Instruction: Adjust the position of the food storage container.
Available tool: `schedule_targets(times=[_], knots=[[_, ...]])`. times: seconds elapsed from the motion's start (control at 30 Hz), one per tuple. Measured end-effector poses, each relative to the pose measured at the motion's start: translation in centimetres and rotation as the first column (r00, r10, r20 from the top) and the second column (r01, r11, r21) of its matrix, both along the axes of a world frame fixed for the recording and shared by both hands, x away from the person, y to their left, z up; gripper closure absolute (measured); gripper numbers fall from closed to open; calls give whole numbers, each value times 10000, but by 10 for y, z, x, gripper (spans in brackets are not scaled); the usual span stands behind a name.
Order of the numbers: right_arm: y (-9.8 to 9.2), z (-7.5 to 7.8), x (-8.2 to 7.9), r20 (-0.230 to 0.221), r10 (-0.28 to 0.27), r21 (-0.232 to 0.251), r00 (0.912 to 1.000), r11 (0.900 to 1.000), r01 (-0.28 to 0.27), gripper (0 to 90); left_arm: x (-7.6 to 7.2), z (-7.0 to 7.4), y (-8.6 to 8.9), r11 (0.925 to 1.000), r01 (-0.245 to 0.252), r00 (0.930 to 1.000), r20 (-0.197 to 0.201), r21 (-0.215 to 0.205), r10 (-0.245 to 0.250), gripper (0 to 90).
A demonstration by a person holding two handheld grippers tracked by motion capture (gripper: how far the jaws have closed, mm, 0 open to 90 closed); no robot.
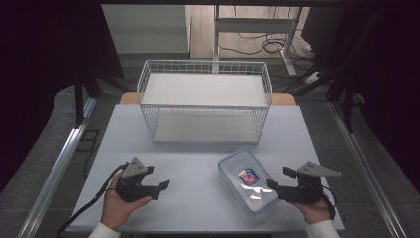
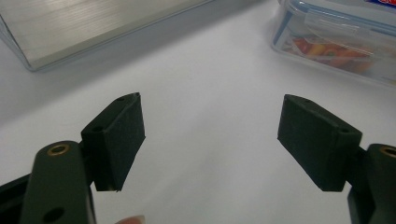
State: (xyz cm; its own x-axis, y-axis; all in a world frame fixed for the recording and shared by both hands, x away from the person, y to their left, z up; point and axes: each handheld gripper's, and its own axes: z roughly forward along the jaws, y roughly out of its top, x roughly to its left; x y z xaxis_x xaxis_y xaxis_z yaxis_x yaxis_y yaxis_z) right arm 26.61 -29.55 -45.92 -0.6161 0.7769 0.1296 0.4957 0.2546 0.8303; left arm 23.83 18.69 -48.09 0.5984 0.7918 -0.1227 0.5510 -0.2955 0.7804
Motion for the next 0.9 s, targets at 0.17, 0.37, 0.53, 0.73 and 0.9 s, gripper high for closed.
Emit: schedule_targets(times=[0.17, 0.37, 0.53, 0.73, 0.9], knots=[[-3, 1, 0, 32, -74, 5, 10000, 10000, 74, 211, 0, -2, -1, 10000, 63, 10000, -69, 67, -63, 224], [-2, 4, 2, 74, -39, 20, 10000, 10000, 39, 222, -4, -1, 2, 10000, -5, 10000, -10, 7, 5, 224], [-2, 4, 2, -36, -65, -44, 10000, 10000, 65, 229, -6, 0, 3, 9999, 21, 10000, -11, -152, -21, 223], [-5, 8, 7, -37, -173, 139, 9998, 9998, 173, 254, -8, -1, 3, 10000, -6, 10000, 14, 18, 6, 223], [-2, 10, 16, -232, -267, 43, 9994, 9996, 268, 278, -10, -2, 2, 9998, -4, 10000, 7, 180, 4, 222]])
